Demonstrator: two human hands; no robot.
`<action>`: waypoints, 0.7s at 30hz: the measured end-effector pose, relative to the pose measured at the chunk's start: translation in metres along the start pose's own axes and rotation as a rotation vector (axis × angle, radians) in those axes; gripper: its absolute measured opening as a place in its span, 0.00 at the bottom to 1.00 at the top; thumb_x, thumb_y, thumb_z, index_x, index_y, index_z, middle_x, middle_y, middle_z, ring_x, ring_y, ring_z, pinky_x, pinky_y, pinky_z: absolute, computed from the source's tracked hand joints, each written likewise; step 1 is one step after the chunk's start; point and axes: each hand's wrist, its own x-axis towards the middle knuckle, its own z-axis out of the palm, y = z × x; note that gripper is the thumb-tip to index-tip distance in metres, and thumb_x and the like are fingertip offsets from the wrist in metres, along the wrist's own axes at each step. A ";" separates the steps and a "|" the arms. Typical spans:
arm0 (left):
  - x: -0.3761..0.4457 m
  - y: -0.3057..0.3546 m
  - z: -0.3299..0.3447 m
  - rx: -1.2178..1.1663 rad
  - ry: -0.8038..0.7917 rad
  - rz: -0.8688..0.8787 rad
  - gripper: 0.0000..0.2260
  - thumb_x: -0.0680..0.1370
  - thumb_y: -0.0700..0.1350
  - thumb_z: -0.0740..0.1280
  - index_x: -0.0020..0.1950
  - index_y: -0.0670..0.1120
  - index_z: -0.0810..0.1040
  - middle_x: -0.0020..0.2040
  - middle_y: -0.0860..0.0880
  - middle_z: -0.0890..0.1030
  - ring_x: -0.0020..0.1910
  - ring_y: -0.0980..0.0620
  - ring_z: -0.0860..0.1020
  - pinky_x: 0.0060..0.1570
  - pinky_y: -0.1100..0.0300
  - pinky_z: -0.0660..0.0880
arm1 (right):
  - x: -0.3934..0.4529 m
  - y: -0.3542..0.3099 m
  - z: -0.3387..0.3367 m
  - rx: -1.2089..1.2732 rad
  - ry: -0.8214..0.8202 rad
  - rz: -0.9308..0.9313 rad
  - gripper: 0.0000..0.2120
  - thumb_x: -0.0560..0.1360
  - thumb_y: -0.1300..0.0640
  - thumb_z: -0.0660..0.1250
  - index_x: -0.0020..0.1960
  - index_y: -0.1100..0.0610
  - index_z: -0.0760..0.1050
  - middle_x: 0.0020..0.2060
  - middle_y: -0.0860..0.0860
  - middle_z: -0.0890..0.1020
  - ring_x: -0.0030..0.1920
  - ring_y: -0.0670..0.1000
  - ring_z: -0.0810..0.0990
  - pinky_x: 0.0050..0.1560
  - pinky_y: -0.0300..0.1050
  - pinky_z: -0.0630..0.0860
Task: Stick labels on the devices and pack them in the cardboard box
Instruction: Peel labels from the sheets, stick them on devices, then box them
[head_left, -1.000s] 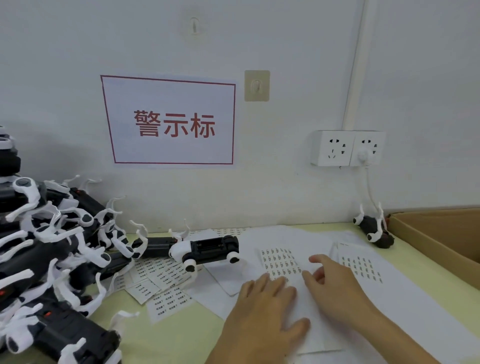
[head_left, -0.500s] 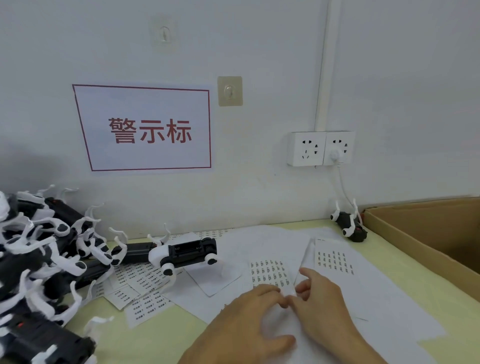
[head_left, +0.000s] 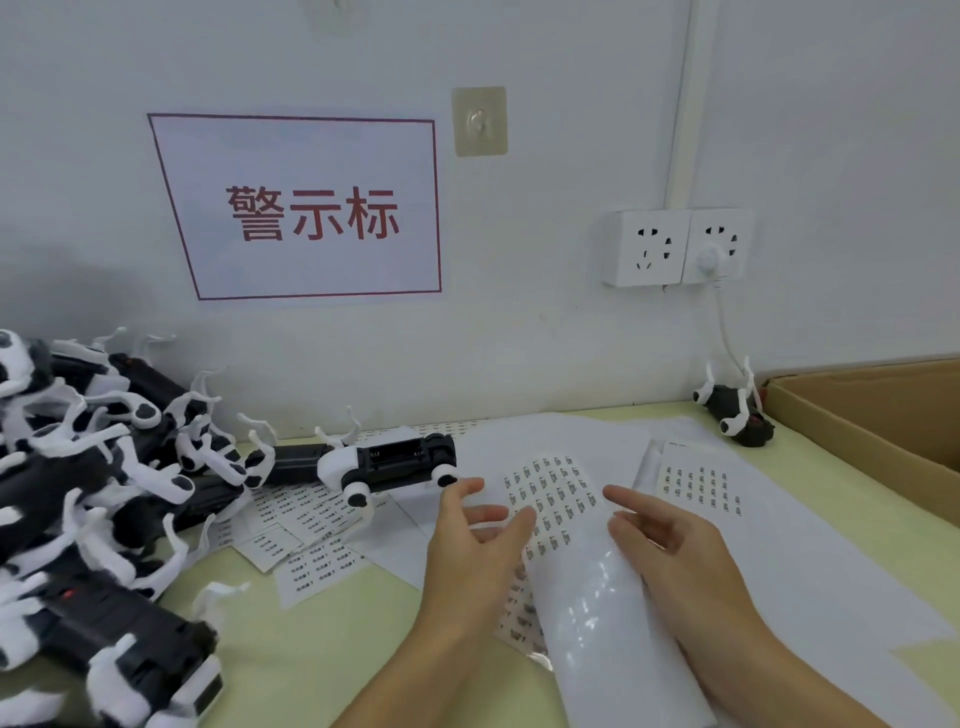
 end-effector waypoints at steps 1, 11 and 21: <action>0.000 -0.001 -0.001 -0.003 -0.011 -0.015 0.20 0.76 0.48 0.74 0.63 0.57 0.69 0.53 0.52 0.80 0.47 0.55 0.83 0.35 0.69 0.74 | 0.001 0.000 0.001 0.010 -0.002 -0.012 0.12 0.79 0.61 0.68 0.56 0.46 0.83 0.40 0.43 0.85 0.42 0.39 0.83 0.44 0.32 0.75; -0.002 -0.004 0.000 -0.131 -0.060 0.137 0.19 0.79 0.39 0.69 0.61 0.57 0.67 0.44 0.54 0.87 0.42 0.55 0.85 0.37 0.65 0.78 | 0.003 0.010 0.008 0.079 -0.319 0.093 0.09 0.79 0.59 0.67 0.50 0.54 0.86 0.47 0.55 0.87 0.49 0.56 0.87 0.49 0.50 0.81; -0.009 -0.006 0.003 -0.046 -0.125 0.267 0.12 0.81 0.39 0.67 0.56 0.57 0.72 0.42 0.50 0.86 0.36 0.47 0.81 0.36 0.54 0.78 | 0.001 0.011 0.008 0.113 -0.291 0.094 0.05 0.76 0.59 0.71 0.47 0.53 0.86 0.46 0.55 0.87 0.46 0.56 0.87 0.44 0.49 0.82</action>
